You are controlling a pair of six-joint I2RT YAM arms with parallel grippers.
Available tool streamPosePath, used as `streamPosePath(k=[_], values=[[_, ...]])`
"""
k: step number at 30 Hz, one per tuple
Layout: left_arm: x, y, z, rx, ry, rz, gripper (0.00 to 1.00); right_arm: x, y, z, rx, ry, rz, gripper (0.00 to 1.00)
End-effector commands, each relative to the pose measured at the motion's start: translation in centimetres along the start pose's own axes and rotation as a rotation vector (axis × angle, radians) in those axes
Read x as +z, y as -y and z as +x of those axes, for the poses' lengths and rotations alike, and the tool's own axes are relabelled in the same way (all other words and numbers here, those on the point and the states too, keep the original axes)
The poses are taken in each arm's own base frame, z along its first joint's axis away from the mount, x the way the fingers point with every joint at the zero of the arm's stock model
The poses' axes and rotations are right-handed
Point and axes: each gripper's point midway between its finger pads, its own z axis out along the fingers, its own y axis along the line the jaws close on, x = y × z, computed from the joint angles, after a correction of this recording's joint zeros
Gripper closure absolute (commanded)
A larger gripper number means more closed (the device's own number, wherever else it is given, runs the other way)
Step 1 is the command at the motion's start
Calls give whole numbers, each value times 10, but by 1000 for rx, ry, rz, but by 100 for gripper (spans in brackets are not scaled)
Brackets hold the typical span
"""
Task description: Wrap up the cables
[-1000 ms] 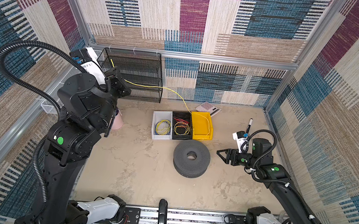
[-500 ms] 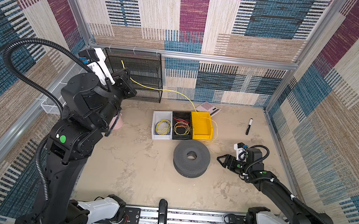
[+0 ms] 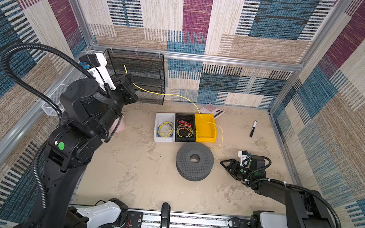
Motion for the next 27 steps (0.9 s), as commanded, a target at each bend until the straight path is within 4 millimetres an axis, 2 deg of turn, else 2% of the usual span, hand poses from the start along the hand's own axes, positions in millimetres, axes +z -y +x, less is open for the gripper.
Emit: streamPosePath(k=[1, 6, 13, 16, 19, 22, 27], values=[[-2, 1, -5, -21, 21, 5, 100, 4, -17, -13, -13, 30, -85, 36], [-5, -1, -7, -12, 24, -1, 100, 11, -17, -16, 3, 17, -105, 43], [-8, -3, -8, -5, 30, -7, 100, 21, -17, -13, 45, -26, -154, 58], [-11, -4, -8, 1, 27, -9, 100, 22, -14, -10, 52, -33, -162, 70], [-15, -8, -9, 6, 34, -22, 100, 23, -14, -11, 53, -32, -165, 87], [-18, -11, -10, 13, 39, -33, 100, 24, -14, -16, 45, -21, -154, 97], [-24, -13, -12, 31, 37, -41, 100, 20, -16, -31, 2, 36, -104, 100]])
